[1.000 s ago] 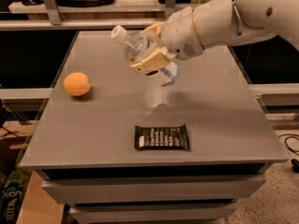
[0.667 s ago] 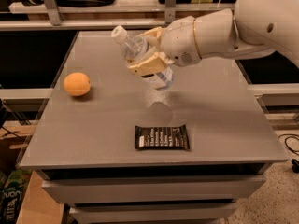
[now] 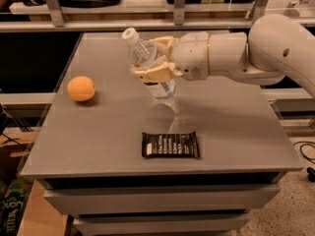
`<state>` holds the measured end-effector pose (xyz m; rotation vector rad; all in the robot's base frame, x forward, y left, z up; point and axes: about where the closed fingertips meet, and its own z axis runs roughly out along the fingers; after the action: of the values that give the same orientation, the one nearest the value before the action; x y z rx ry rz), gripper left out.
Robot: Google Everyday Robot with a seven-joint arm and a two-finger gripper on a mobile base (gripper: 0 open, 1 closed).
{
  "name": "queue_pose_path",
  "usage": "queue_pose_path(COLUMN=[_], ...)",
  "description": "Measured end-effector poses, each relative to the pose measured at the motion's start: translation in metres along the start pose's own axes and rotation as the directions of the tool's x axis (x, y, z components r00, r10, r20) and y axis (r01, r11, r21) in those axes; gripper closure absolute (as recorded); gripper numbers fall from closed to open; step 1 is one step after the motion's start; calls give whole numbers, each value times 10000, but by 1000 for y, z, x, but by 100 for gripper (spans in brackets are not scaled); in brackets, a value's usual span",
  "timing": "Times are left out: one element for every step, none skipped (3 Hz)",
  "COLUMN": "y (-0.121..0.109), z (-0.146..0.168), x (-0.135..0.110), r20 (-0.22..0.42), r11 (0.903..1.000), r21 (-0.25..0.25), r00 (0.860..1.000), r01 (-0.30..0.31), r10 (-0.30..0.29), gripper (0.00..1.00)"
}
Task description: Place blue plastic bottle upright
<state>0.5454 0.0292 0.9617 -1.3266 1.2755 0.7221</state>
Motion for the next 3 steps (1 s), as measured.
queue_pose_path(y=[2, 3, 2], z=[2, 4, 4], x=[3, 6, 8], r20=[689, 1224, 1542], r11=[9992, 9965, 9934], r21=[171, 315, 374], r00=[9971, 9898, 9828], r01=[-350, -772, -1081], r10=[337, 728, 1011], gripper=[100, 100, 100])
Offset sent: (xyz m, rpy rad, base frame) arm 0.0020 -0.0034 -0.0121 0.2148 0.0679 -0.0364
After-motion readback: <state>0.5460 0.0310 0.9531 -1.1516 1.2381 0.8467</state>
